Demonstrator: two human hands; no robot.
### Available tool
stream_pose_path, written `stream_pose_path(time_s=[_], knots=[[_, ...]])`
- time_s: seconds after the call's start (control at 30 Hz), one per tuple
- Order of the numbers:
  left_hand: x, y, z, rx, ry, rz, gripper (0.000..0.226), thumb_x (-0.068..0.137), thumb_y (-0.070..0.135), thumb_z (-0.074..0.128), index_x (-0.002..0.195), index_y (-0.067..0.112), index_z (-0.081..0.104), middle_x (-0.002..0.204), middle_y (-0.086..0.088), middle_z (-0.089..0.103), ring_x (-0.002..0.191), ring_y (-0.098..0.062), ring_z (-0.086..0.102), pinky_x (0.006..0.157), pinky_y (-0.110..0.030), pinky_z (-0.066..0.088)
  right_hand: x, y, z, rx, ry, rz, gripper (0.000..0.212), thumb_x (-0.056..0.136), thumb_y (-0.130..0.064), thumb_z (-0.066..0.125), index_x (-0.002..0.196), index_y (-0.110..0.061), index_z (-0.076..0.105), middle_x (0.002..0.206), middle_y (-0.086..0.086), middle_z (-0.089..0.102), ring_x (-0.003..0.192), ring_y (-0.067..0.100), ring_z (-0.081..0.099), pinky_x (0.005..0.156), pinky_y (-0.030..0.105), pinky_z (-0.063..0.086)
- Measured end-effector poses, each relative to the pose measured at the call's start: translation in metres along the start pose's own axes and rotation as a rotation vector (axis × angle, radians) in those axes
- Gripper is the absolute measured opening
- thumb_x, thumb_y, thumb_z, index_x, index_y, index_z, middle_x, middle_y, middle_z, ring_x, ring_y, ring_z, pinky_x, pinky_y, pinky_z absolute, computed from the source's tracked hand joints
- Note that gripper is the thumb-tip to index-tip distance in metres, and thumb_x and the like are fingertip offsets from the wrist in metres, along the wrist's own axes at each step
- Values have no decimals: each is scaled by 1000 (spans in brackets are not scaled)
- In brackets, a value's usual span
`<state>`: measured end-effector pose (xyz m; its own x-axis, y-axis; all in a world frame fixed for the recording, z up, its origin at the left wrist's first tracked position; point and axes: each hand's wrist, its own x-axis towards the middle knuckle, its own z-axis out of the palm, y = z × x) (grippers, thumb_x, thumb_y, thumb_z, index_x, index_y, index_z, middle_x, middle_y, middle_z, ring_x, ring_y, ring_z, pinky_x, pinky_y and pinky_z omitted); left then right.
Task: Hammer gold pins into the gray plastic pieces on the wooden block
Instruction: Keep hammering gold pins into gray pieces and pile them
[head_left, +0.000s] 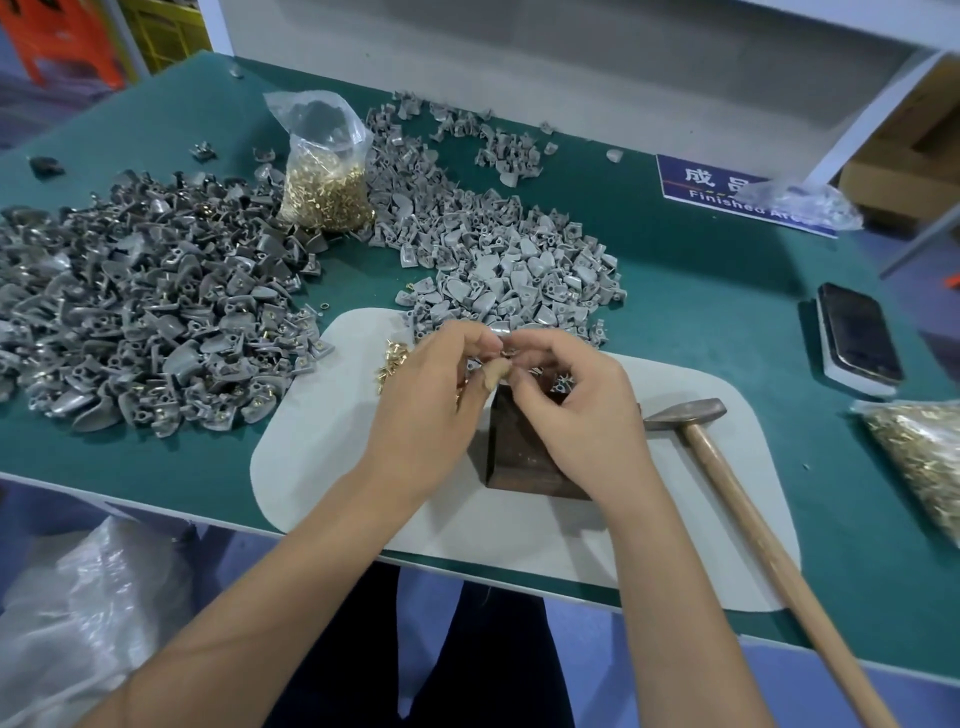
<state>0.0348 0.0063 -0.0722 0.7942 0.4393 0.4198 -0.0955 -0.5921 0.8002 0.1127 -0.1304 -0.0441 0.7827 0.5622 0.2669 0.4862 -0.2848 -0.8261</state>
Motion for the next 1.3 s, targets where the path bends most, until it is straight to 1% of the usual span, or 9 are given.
stream_pose_path(time_s=[0.1, 0.2, 0.27, 0.53, 0.63, 0.73, 0.83, 1.0, 1.3], knots=[[-4, -1, 0, 7, 37, -1, 15, 96, 39, 60, 102, 43, 48, 93, 35, 59, 81, 9, 54, 71, -11, 40, -1, -2, 0, 23, 0, -42, 37, 90, -8, 67, 116, -33, 69, 96, -13, 73, 97, 14, 68, 86, 23, 51], [-5, -3, -2, -109, 70, -111, 16, 94, 41, 61, 102, 46, 49, 96, 22, 69, 91, -5, 66, 80, -42, 54, -1, -5, 0, 72, 4, -93, 27, 89, -6, 72, 108, -26, 74, 95, -12, 73, 96, 16, 67, 85, 20, 49], [-4, -4, -3, -150, 79, -129, 21, 94, 37, 64, 100, 52, 49, 96, 20, 70, 92, -8, 68, 82, -47, 55, 0, -7, -1, 85, -3, -90, 20, 88, -10, 77, 101, -25, 77, 93, -10, 74, 96, 16, 68, 84, 19, 48], [-4, -2, -2, -144, 41, -15, 20, 99, 36, 55, 107, 54, 49, 106, 29, 67, 108, 5, 65, 85, -22, 51, 1, -5, 0, 18, 41, -54, 9, 92, -20, 75, 91, -29, 74, 88, -14, 71, 91, 8, 66, 78, 13, 44], [-5, -3, 0, -95, 62, -22, 16, 98, 37, 55, 109, 48, 49, 104, 27, 69, 101, 2, 67, 81, -27, 53, 0, -4, 1, 13, 132, -25, 10, 97, -26, 68, 89, -31, 66, 85, -18, 69, 83, 2, 65, 70, 9, 42], [-2, -4, 1, 161, 113, -41, 15, 95, 37, 60, 107, 41, 52, 97, 27, 65, 90, 4, 58, 71, -28, 50, 0, 2, 0, 40, 290, 41, 7, 97, -25, 68, 92, -27, 64, 84, -14, 68, 82, 6, 64, 72, 15, 46], [-2, -6, 5, 458, 114, 24, 16, 91, 31, 65, 106, 35, 59, 98, 21, 64, 100, -8, 54, 75, -31, 44, 3, 5, 0, 71, 371, 94, 8, 92, -19, 71, 92, -24, 66, 86, -11, 69, 84, 7, 66, 77, 22, 52], [-2, -12, 7, 640, 105, -16, 30, 88, 36, 68, 116, 27, 62, 115, 7, 62, 115, -23, 49, 91, -38, 35, 3, 5, 1, 14, 318, 85, 9, 89, -16, 74, 89, -24, 69, 85, -13, 70, 86, 4, 66, 78, 16, 50], [1, -12, 7, 652, 13, -41, 29, 88, 32, 70, 117, 32, 65, 113, 13, 66, 114, -21, 50, 91, -37, 29, 4, 8, 2, -15, 231, 67, 13, 90, -18, 73, 94, -30, 68, 88, -18, 69, 88, 4, 66, 76, 12, 48]])
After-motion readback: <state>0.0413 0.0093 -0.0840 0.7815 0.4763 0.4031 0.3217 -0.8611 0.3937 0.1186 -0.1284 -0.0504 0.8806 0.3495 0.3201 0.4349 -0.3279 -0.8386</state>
